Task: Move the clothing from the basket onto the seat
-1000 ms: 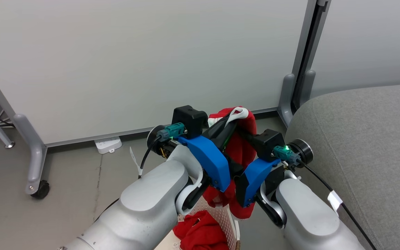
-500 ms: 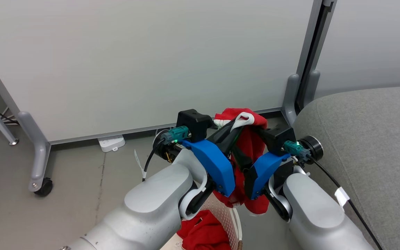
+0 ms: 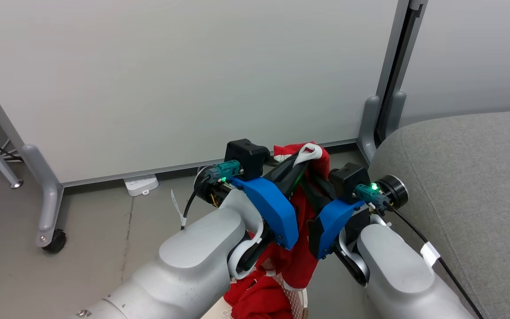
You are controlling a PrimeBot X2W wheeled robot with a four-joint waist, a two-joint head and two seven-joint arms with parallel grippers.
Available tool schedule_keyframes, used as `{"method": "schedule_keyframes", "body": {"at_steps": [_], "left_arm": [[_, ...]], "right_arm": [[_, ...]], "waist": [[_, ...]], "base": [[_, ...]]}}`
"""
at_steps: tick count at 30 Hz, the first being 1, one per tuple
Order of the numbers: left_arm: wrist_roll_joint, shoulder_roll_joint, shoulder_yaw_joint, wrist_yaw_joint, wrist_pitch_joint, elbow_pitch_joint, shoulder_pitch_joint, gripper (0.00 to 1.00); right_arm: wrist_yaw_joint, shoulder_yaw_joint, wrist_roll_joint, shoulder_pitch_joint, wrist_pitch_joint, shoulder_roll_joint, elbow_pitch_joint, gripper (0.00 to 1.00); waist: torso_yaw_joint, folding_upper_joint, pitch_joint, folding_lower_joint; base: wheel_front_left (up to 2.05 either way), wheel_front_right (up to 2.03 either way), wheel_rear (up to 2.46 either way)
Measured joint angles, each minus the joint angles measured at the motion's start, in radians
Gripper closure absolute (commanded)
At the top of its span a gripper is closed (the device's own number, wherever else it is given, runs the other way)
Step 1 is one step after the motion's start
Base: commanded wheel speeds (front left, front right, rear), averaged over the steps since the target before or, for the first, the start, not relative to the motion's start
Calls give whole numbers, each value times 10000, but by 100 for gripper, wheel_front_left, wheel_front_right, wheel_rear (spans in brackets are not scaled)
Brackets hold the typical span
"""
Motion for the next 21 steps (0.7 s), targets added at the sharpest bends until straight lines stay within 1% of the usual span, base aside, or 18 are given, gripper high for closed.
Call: {"method": "schedule_keyframes", "body": {"at_steps": [21], "left_arm": [[-291, 2, -213, 4, -186, 320, -238, 100]], "right_arm": [[0, 468, 313, 103, 44, 0, -92, 100]], "waist": [[-133, 0, 7, 0]], "base": [[0, 0, 0]]}}
